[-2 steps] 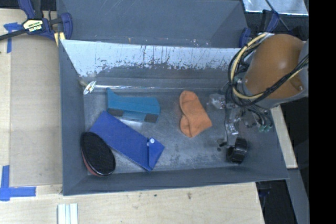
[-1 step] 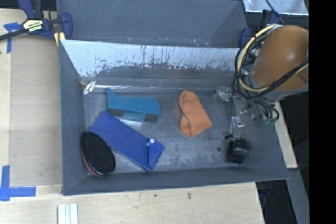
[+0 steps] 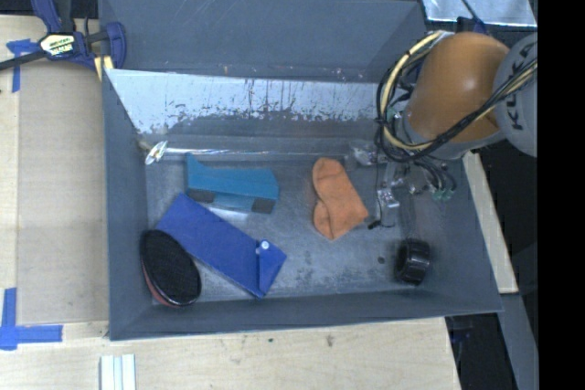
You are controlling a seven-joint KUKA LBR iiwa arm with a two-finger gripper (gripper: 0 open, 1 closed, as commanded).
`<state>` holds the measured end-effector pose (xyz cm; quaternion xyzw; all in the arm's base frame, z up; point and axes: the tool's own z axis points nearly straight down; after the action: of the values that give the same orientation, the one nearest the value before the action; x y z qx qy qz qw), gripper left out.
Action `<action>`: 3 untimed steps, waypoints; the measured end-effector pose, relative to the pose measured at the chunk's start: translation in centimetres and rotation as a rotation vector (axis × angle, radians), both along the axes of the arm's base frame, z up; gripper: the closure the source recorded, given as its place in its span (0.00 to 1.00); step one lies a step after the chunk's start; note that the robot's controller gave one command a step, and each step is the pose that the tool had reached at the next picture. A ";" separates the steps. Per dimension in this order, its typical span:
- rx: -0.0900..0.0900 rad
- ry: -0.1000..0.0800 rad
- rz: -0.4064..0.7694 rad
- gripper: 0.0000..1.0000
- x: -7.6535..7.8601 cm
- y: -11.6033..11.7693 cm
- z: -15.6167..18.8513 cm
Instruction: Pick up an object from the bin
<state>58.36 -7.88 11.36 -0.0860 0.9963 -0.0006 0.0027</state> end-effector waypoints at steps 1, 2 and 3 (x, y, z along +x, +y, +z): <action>0.001 0.000 0.135 0.00 1.6 2.8 -3.4; -0.002 -0.003 0.352 1.00 0.0 4.1 -4.1; -0.002 -0.003 0.352 1.00 0.0 4.1 -4.1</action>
Offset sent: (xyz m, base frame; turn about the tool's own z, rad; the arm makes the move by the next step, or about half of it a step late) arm -0.0025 0.0416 -0.0436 -0.3554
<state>58.38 -3.78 7.26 -0.2591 0.9658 -0.0012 0.0043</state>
